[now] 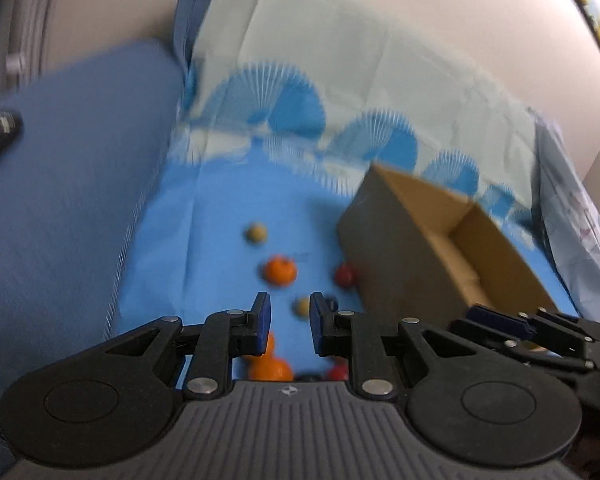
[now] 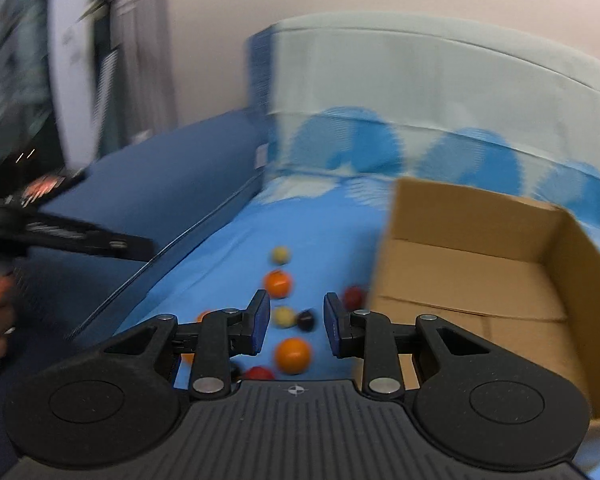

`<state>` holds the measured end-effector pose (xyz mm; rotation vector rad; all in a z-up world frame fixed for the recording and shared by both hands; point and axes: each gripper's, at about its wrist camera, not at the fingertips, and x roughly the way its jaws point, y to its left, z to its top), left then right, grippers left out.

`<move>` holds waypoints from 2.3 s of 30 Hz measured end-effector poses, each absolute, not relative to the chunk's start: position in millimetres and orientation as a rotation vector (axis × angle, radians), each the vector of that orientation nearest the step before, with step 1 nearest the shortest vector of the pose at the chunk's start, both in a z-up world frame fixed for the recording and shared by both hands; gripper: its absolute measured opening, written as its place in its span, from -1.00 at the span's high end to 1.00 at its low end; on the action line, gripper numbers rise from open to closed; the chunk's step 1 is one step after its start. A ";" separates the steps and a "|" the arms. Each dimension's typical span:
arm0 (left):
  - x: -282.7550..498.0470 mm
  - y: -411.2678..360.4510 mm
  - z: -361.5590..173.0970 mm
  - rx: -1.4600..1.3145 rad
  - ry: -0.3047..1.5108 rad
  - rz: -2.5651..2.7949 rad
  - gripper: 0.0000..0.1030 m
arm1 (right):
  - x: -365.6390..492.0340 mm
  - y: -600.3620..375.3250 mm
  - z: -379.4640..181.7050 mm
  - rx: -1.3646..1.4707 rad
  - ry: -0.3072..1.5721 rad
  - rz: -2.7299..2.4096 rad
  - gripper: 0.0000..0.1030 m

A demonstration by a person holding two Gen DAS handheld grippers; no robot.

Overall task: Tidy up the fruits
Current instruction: 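Move both tools toward the fruits beside the box, then grasp a mandarin with the left tool while the right tool grasps a red tomato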

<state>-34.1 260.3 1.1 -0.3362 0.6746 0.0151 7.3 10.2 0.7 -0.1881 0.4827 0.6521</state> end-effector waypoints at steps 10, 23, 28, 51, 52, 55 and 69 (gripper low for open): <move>15.9 266.9 -36.5 -0.387 0.963 0.039 0.19 | 20.3 77.7 -52.8 -0.366 0.656 0.659 0.32; 35.8 271.0 -61.5 -0.422 1.115 0.037 -0.05 | 38.1 98.1 -90.3 -0.461 0.749 0.610 0.25; 41.4 263.2 -66.1 -0.381 1.154 0.032 0.03 | 39.0 98.4 -90.8 -0.478 0.739 0.613 0.31; 34.6 266.7 -66.4 -0.398 1.151 0.033 0.26 | 26.1 89.2 -90.4 -0.541 0.703 0.668 0.37; 34.4 268.3 -67.1 -0.408 1.155 0.036 0.26 | 23.7 88.4 -89.6 -0.554 0.700 0.683 0.37; 36.4 268.4 -69.7 -0.417 1.179 0.034 0.26 | 20.3 86.1 -95.7 -0.580 0.749 0.718 0.36; 47.8 254.5 -76.1 -0.354 1.212 0.034 0.14 | 23.7 88.9 -98.0 -0.562 0.769 0.716 0.34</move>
